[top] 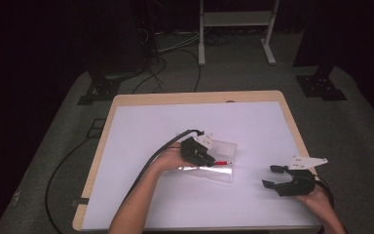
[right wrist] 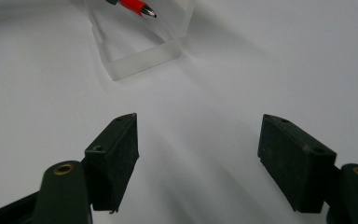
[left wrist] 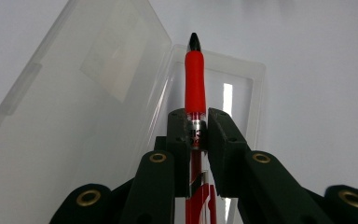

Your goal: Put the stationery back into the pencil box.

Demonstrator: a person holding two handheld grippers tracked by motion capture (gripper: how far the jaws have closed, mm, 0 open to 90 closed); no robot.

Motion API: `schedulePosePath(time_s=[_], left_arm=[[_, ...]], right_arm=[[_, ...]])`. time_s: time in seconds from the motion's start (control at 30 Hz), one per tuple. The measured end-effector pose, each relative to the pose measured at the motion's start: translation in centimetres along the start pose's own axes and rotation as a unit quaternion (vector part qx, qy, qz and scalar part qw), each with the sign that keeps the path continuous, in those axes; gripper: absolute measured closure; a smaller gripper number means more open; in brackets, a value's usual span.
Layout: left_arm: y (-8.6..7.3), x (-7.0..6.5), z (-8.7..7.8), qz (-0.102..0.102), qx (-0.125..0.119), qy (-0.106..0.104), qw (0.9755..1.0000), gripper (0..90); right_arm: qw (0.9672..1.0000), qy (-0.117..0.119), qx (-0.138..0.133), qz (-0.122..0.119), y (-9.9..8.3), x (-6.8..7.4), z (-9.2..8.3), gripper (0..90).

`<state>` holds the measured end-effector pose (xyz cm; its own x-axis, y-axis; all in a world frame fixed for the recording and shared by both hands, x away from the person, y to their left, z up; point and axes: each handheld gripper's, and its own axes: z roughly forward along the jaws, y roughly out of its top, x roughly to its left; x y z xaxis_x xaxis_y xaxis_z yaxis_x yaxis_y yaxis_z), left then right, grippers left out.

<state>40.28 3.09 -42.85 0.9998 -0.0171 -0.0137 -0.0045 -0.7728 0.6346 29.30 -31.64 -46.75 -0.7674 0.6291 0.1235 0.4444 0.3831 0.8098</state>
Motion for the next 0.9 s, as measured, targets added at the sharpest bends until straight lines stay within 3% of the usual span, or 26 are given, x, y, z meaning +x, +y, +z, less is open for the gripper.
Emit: schedulePosePath(time_s=[0.5, 0.9], left_arm=[[-0.5, 0.0, 0.8, -0.004, 0.014, 0.000, 0.9999, 79.1], [-0.7, -0.1, 1.8, 0.002, 0.042, 0.001, 0.9991, 79.1]], right_arm=[[1.0000, 0.003, 0.001, -0.001, 0.0, 0.0, 0.0, 28.0], [1.0000, 0.003, 0.000, 0.000, 0.0, 0.0, 0.0, 27.8]])
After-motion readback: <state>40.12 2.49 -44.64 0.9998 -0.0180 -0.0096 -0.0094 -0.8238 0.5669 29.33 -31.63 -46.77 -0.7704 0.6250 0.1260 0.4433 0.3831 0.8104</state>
